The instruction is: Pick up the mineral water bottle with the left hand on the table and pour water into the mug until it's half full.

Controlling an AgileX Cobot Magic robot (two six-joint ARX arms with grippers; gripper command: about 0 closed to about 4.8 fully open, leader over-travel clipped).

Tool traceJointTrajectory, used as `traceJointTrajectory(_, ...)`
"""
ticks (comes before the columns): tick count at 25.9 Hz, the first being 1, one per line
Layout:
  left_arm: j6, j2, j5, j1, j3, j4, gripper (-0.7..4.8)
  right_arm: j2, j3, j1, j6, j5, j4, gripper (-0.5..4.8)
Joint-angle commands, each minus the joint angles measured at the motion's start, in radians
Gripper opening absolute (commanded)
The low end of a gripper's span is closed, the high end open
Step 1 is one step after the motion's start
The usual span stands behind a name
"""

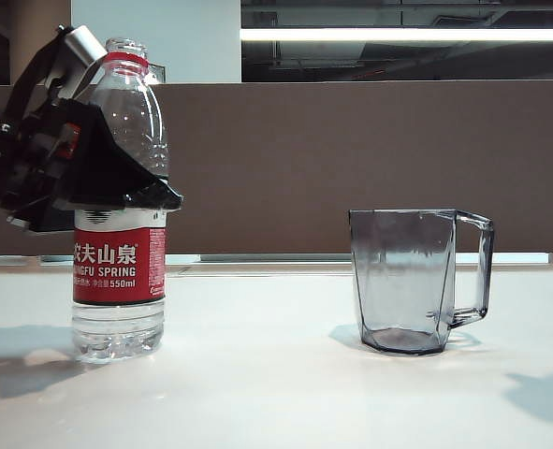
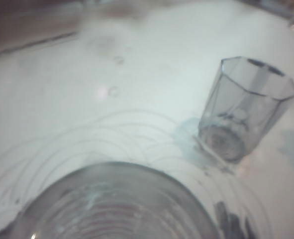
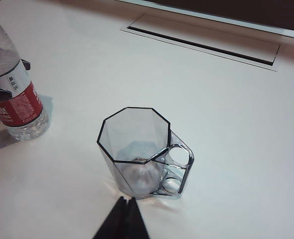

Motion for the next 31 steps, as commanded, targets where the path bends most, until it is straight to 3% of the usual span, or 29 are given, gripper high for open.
traceJointTrajectory(1,0.003,-0.001,0.007,0.000,0.001,0.020,4.79,0.000,0.008,0.002,0.003,-0.001,0.016,-0.02)
traceJointTrajectory(17,0.004,-0.002,0.045,0.000,0.001,0.046,4.79,0.000,0.008,0.002,0.003,-0.001,0.016,-0.02)
traceJointTrajectory(20,0.003,-0.002,0.049,0.000,0.001,0.050,4.34,0.000,0.008,0.002,0.003,-0.001,0.016,-0.02)
traceJointTrajectory(26,0.003,-0.002,0.048,0.000,0.001,0.062,4.21,0.000,0.008,0.002,0.003,-0.002,0.017,-0.02)
traceJointTrajectory(28,0.003,-0.002,0.048,0.000,0.001,0.061,3.84,0.000,0.008,0.002,0.003,-0.002,0.017,-0.02)
traceJointTrajectory(31,0.003,-0.002,0.048,0.000,0.001,0.061,2.74,0.000,0.008,0.002,0.003,-0.002,0.017,-0.02)
